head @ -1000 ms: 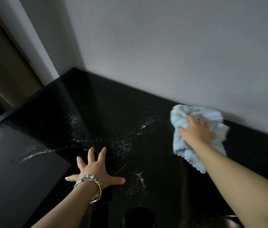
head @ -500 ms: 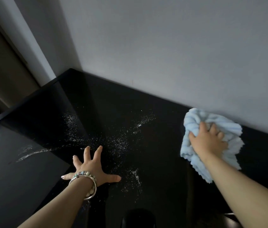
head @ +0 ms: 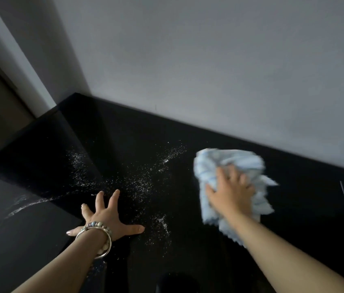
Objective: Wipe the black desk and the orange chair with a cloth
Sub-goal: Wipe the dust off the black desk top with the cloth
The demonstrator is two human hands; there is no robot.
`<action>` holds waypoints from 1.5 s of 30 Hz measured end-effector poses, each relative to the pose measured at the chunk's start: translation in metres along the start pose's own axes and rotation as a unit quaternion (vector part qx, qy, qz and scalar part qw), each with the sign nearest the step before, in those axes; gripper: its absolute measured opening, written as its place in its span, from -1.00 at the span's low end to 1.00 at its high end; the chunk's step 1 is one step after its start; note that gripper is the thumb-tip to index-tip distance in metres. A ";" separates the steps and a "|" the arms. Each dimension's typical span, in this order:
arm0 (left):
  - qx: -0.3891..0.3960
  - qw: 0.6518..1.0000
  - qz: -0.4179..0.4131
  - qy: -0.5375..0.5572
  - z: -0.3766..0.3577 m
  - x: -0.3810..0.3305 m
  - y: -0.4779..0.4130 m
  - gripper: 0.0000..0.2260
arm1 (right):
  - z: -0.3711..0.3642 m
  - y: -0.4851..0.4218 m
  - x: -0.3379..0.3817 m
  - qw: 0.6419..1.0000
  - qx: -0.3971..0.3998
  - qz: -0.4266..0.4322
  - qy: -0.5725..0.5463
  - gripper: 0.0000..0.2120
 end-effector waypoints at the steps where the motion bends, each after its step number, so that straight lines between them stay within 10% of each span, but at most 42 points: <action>1: -0.002 1.000 -0.001 -0.001 0.000 0.001 0.000 0.19 | -0.007 0.013 0.012 0.992 0.008 0.126 -0.002 -0.53; 3: -0.007 1.000 -0.003 -0.002 -0.001 0.001 -0.001 0.19 | -0.011 0.023 0.016 0.938 0.049 0.343 0.032 -0.49; 5: -0.007 1.000 -0.002 -0.008 0.001 0.001 0.000 0.19 | -0.008 -0.002 -0.007 0.934 0.000 0.351 0.063 -0.49; 7: -0.006 1.000 -0.002 -0.013 0.001 0.001 0.000 0.18 | 0.002 -0.031 -0.042 0.993 0.014 0.111 0.048 -0.51; 10: 0.000 1.000 -0.001 -0.019 0.002 -0.001 -0.001 0.18 | 0.012 -0.033 -0.066 0.977 0.019 -0.206 -0.054 -0.51; 14: 0.014 1.000 0.003 -0.024 0.005 -0.005 0.002 0.17 | -0.003 0.012 -0.005 0.997 -0.014 0.076 -0.018 -0.57; 17: 0.004 1.000 -0.001 -0.029 0.004 -0.007 0.005 0.16 | -0.010 0.044 0.014 0.940 0.006 0.342 -0.014 -0.56; 19: 0.008 1.000 0.000 -0.021 0.004 -0.009 0.010 0.14 | -0.007 0.025 -0.003 0.940 -0.013 0.339 0.029 -0.56; 24: 0.031 0.999 -0.034 0.004 0.005 -0.028 0.025 -0.02 | 0.015 -0.010 -0.070 0.995 0.036 -0.095 -0.017 -0.57; 31: -0.007 0.970 -0.222 -0.098 -0.011 -0.110 0.042 -0.15 | -0.003 0.061 -0.036 0.943 0.002 0.332 0.018 -0.59; 34: -0.011 0.960 -0.237 -0.152 -0.020 -0.131 0.042 -0.22 | 0.012 0.020 -0.091 0.998 0.002 0.065 0.020 -0.57; 37: -0.017 0.958 -0.226 -0.177 -0.024 -0.140 0.038 -0.32 | 0.023 0.011 -0.122 0.978 0.044 -0.192 -0.071 -0.58; 43: -0.046 0.958 -0.216 -0.181 -0.020 -0.153 0.021 -0.48 | -0.003 0.051 -0.063 0.958 -0.034 0.282 0.025 -0.60; 45: -0.047 0.960 -0.215 -0.173 -0.019 -0.155 0.018 -0.49 | 0.006 0.024 -0.085 0.974 -0.049 0.219 0.014 -0.58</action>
Point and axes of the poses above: each hand's wrist, its own y-axis away from the middle knuckle, its own z-axis out of the back of the hand, x = y × z, the point moved 2 cm from there along -y, towards the middle knuckle, and after that the axes turned 7 degrees about x, right-handed, at the moved point
